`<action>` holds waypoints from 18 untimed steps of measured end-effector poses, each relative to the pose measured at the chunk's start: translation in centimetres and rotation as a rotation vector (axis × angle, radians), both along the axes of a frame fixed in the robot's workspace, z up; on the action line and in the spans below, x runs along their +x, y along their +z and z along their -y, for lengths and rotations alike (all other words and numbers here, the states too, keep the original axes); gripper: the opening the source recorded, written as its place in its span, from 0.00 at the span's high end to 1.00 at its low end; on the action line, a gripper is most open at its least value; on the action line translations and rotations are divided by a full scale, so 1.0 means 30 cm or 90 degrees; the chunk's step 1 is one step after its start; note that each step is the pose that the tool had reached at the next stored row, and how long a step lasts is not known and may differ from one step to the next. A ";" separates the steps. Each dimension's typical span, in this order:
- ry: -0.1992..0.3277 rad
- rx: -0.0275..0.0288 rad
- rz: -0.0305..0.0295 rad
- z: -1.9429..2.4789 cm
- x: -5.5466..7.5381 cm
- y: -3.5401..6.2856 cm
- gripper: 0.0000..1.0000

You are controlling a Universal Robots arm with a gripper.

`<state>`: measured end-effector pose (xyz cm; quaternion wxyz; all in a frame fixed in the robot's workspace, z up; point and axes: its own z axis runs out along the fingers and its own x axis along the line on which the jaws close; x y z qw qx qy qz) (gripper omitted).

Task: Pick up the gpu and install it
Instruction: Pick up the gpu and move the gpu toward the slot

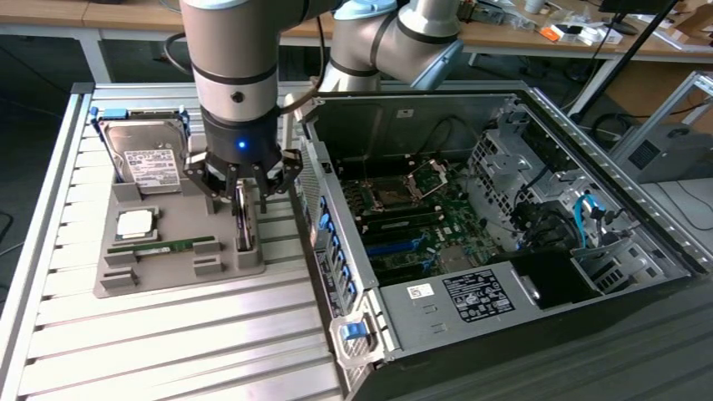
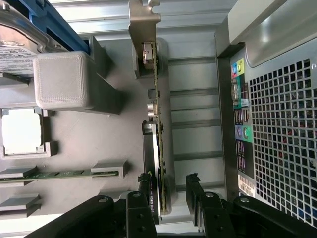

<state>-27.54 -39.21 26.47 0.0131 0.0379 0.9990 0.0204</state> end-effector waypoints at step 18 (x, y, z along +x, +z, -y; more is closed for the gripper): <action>0.000 0.0000 0.0000 0.000 0.000 -0.013 0.58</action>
